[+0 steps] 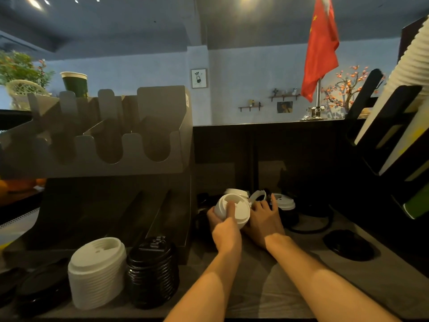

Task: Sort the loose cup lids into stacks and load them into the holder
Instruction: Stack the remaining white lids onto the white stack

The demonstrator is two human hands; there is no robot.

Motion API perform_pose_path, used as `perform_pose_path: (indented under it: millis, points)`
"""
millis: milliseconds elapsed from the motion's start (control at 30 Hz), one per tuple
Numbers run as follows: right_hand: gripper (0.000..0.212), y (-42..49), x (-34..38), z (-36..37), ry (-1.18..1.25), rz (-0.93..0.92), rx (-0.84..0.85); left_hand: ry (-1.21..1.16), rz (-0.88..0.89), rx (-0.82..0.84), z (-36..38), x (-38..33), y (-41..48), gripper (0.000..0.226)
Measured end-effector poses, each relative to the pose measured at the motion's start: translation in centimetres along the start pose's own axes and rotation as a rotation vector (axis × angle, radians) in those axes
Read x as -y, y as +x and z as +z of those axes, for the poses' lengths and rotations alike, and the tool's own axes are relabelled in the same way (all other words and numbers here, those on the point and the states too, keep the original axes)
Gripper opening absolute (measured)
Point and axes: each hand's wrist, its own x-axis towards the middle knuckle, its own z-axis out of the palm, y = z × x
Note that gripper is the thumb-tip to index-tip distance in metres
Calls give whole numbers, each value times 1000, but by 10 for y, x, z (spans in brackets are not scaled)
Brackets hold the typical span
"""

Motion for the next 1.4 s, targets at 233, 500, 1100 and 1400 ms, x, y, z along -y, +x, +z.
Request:
perform_pose_path:
  millis: [233, 500, 1100, 1400]
  points:
    - [70, 4, 7, -3, 39, 24, 5, 29, -35, -11, -2, -4, 1, 53]
    - [47, -3, -2, -16, 235, 159, -86, -30, -83, -13, -1, -2, 7, 54]
    - [81, -65, -31, -41, 1099, 239, -232, -118, -168, 171, -4, 1, 11, 42]
    - [82, -67, -27, -39, 938, 62, -38, -38, -137, 349, -3, 4, 8, 49]
